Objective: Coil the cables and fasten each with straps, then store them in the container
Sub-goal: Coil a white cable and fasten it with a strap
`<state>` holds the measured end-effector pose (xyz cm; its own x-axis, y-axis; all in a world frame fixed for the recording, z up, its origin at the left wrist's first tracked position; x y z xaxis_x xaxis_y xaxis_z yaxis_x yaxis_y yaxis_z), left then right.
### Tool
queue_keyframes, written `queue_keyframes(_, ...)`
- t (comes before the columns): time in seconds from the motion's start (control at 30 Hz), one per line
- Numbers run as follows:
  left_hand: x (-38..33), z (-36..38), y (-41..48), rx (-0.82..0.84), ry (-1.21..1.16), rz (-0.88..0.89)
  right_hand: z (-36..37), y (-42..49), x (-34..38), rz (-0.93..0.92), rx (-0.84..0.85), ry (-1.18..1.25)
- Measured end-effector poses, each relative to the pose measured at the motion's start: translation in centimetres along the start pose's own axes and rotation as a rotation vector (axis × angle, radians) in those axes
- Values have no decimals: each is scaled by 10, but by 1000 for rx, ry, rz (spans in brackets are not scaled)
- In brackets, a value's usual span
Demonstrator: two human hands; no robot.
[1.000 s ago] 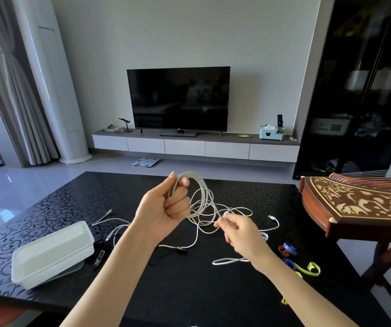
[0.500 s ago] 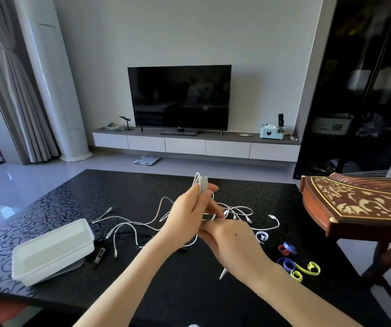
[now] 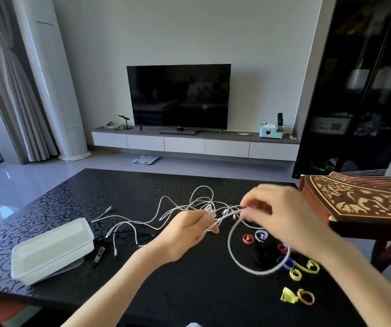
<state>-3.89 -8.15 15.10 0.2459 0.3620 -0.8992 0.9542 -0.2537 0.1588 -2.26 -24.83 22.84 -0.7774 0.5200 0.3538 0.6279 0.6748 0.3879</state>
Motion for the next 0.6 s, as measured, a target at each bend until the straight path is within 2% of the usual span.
queue_keyframes(0.13, -1, 0, -7, 153, -591, 51, -14, 19, -21, 60, 27, 187)
queue_keyframes(0.27, -12, 0, -6, 353, -992, 197, 23, 32, -41, 140, 159, 273)
queue_keyframes(0.4, -17, -15, 0, 502, -1389, 341, 58, 24, -70, 261, 157, 431)
queue_keyframes(0.47, -15, -22, 6, 402, -1448, 348, 80, 16, -86, 393, 108, 631)
queue_keyframes(0.57, -7, -36, 13, 67, -1435, 332, 117, 1, -98, 683, 29, 1047)
queue_keyframes(0.6, -7, -39, 15, 1, -1431, 335, 127, -5, -99, 749, 31, 1095)
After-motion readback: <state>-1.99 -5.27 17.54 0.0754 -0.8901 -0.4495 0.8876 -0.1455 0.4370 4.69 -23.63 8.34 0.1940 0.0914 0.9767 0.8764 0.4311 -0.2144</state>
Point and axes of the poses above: each hand's wrist, its own y-axis towards the middle knuckle, its own z-axis out of the palm, x = y × z, the point moved 6 cm from there along y, towards the middle knuckle, and after that the axes turned 9 degrees about x, right-handed, at the moved point
